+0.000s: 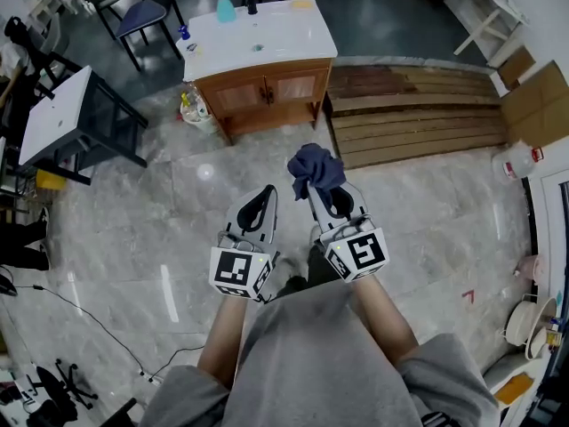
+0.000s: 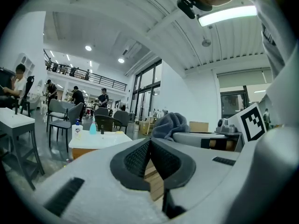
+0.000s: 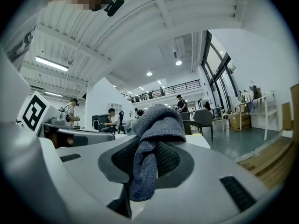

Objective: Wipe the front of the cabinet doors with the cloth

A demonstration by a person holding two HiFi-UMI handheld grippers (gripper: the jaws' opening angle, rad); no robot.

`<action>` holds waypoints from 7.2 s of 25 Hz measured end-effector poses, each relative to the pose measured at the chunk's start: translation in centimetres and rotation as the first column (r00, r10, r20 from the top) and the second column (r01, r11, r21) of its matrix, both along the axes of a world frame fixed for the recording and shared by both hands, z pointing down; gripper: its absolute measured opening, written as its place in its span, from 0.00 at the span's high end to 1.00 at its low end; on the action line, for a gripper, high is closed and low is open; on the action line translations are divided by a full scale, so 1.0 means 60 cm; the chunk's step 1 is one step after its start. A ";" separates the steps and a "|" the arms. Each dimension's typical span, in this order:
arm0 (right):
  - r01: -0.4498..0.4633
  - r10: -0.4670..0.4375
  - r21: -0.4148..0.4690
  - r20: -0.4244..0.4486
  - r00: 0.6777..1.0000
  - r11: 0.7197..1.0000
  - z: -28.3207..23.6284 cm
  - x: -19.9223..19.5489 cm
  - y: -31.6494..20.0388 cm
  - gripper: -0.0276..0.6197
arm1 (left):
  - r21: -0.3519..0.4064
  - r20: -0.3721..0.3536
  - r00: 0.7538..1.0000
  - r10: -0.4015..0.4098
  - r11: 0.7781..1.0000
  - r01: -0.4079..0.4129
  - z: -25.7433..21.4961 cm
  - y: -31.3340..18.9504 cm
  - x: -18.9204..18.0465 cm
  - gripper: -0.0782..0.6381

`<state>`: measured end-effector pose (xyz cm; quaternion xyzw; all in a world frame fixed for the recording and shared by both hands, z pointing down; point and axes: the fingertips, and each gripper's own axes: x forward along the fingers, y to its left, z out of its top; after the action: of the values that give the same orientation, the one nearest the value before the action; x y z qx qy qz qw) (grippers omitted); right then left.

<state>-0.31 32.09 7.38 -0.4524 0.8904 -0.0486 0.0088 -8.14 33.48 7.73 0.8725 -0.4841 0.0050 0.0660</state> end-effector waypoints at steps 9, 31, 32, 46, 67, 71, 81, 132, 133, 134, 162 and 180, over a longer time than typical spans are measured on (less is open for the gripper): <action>-0.005 0.005 -0.026 0.002 1.000 1.000 0.031 -0.004 -0.074 0.84 | -0.034 -0.009 1.000 0.000 0.999 0.000 0.033 -0.078 -0.001 0.88; -0.028 0.038 -0.093 0.107 0.994 0.995 0.084 0.074 -0.406 0.84 | -0.120 0.081 0.997 0.002 0.993 0.007 0.063 -0.402 0.072 0.88; -0.034 0.045 -0.098 0.114 0.992 0.995 0.092 0.075 -0.419 0.84 | -0.126 0.086 0.996 -0.003 0.992 0.014 0.068 -0.414 0.071 0.88; -0.150 0.163 -0.136 0.089 0.983 0.979 0.178 0.038 -0.534 0.84 | -0.164 0.132 0.984 0.117 0.982 -0.094 0.141 -0.556 0.032 0.88; -0.219 0.207 -0.107 -0.110 0.972 0.970 0.410 -0.044 -0.681 0.84 | -0.206 0.050 0.988 0.143 0.970 -0.130 0.367 -0.709 -0.049 0.88; -0.194 0.181 -0.116 -0.115 0.977 0.974 0.445 -0.036 -0.676 0.84 | -0.210 0.047 0.993 0.110 0.973 -0.098 0.396 -0.702 -0.041 0.88; -0.174 0.157 -0.110 -0.149 0.976 0.979 0.590 -0.052 -0.727 0.84 | -0.173 0.055 0.996 0.076 0.983 -0.065 0.489 -0.714 -0.023 0.88; -0.397 0.371 -0.027 -0.302 0.878 0.917 0.776 0.164 -0.939 0.86 | -0.206 0.064 0.997 0.048 0.978 -0.034 0.678 -0.800 0.033 0.88; -0.397 0.371 -0.027 -0.302 0.878 0.918 0.776 0.164 -0.939 0.86 | -0.206 0.063 0.997 0.045 0.978 -0.032 0.678 -0.801 0.032 0.88; -0.395 0.369 -0.026 -0.304 0.878 0.918 0.776 0.163 -0.938 0.86 | -0.206 0.061 0.997 0.043 0.978 -0.029 0.678 -0.801 0.031 0.88; -0.146 0.115 -0.065 -0.337 0.934 0.987 0.780 -0.048 -0.779 0.86 | -0.223 0.067 0.998 0.022 0.975 -0.006 0.680 -0.763 -0.028 0.88; -0.179 0.132 -0.085 -0.395 0.909 0.980 0.858 -0.079 -0.896 0.86 | -0.256 0.077 0.997 0.022 0.967 -0.001 0.738 -0.785 -0.072 0.88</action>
<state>-5.03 -21.70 58.89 -0.5225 0.8310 -0.0103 -0.1904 -12.48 -13.61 52.00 0.8587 -0.4764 0.1025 0.1587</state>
